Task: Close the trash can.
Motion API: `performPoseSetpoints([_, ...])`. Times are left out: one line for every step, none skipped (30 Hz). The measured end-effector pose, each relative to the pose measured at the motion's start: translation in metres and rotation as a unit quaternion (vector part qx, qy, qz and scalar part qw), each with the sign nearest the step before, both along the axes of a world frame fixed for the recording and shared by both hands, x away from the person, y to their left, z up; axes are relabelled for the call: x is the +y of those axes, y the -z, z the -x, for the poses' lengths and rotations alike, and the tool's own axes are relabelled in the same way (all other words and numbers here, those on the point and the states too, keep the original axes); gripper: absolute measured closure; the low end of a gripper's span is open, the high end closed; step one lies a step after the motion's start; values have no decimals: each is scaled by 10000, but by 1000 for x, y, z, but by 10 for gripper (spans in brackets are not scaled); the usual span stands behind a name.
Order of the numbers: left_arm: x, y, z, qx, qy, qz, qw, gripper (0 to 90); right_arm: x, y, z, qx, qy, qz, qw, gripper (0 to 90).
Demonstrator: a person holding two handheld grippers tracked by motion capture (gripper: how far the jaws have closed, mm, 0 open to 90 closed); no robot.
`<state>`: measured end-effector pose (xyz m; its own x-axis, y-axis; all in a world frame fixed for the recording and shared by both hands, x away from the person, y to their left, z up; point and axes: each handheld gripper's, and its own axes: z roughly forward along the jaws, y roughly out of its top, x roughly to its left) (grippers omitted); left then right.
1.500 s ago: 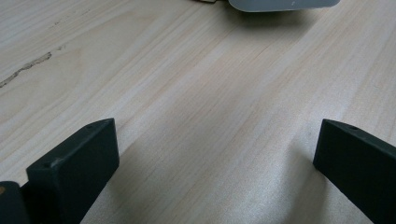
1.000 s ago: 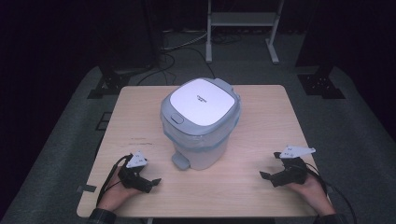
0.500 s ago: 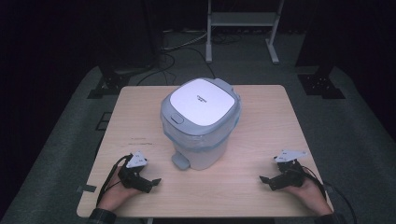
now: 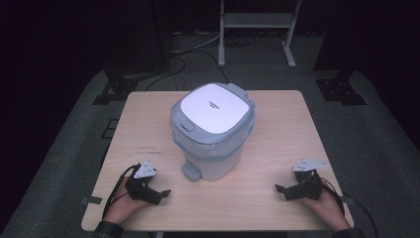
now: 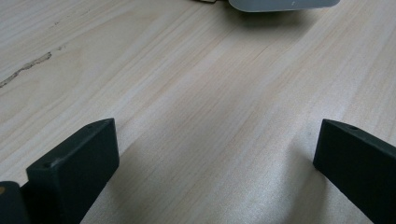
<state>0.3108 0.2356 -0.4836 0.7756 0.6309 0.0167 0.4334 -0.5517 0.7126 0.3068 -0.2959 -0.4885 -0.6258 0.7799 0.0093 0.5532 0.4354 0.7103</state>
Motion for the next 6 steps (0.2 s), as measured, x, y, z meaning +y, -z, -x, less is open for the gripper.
performPoseSetpoints([0,0,0,0,1,0,10000,0,0,0,1,-4,57,1,10000,0])
performPoseSetpoints([0,0,0,0,1,0,10000,0,0,0,2,-7,65,-1,10000,0])
performPoseSetpoints([0,0,0,0,-1,4,10000,0,0,0,2,-7,69,-2,10000,0])
performPoseSetpoints([0,0,0,1,-2,6,10000,0,0,0,2,-7,69,-1,10000,0])
performPoseSetpoints([0,0,0,1,-3,6,10000,0,0,0,2,-7,70,-3,10000,0])
performPoseSetpoints([0,0,0,1,-3,6,10000,0,0,0,2,-8,69,-1,10000,0])
